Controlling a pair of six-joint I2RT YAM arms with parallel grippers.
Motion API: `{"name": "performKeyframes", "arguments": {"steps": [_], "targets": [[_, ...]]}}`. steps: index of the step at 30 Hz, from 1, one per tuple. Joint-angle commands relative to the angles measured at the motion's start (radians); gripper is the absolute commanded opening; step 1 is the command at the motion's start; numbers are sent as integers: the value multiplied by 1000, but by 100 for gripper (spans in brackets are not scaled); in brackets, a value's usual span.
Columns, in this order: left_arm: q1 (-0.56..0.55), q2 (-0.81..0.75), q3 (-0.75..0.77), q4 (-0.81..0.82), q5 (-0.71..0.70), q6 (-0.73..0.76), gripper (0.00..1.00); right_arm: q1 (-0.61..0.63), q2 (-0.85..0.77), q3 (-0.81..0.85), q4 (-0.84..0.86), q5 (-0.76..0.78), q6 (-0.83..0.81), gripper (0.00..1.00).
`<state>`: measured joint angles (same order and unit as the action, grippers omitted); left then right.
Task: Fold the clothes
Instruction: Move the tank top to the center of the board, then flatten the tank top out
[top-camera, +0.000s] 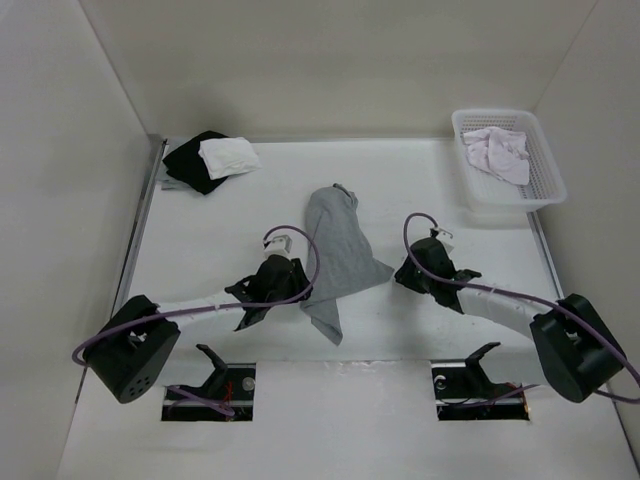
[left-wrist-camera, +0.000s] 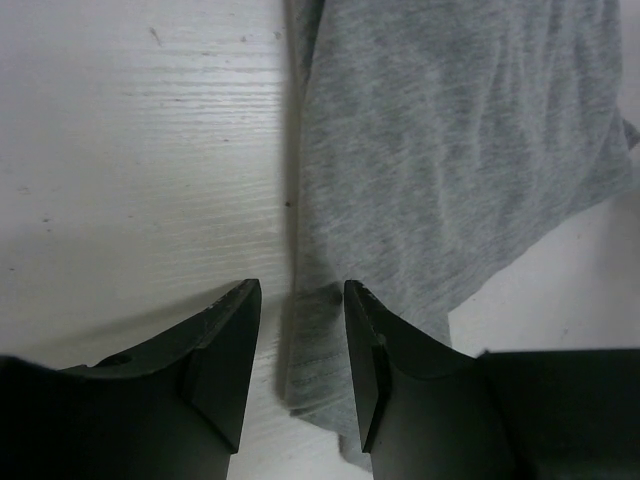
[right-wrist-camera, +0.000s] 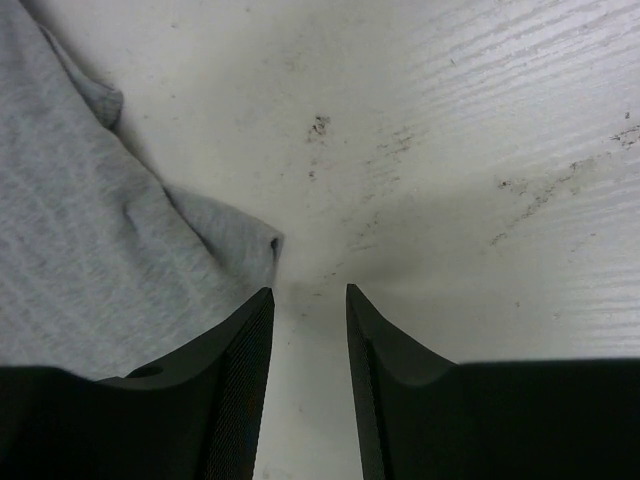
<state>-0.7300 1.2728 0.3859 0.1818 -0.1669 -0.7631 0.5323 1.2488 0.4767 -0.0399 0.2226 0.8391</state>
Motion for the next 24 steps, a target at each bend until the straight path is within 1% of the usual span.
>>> {"name": "performKeyframes", "arguments": {"steps": [1,6,9,12,14,16,20,21,22,23,24], "targets": [[-9,7,8,76,38,-16,38,10,57,43,23,9,11,40],[-4,49,14,151,63,-21,37,-1,104,79,35,-15,-23,39],[4,85,33,179,83,-21,26,-22,126,100,35,-55,-60,38],[23,91,60,182,67,-10,14,-39,144,105,50,-83,-69,38],[48,92,82,180,58,1,11,-45,156,111,61,-104,-84,37],[86,94,120,176,49,7,10,-56,176,123,61,-135,-103,33],[132,117,212,171,43,33,11,-65,201,137,64,-193,-127,27],[136,125,229,168,43,38,14,-62,202,138,64,-203,-130,27],[139,132,246,165,43,44,19,-59,201,135,64,-204,-132,28],[143,137,260,156,41,54,27,-59,199,132,66,-201,-132,31],[148,135,263,148,38,59,32,-59,201,132,67,-201,-133,34]]}}
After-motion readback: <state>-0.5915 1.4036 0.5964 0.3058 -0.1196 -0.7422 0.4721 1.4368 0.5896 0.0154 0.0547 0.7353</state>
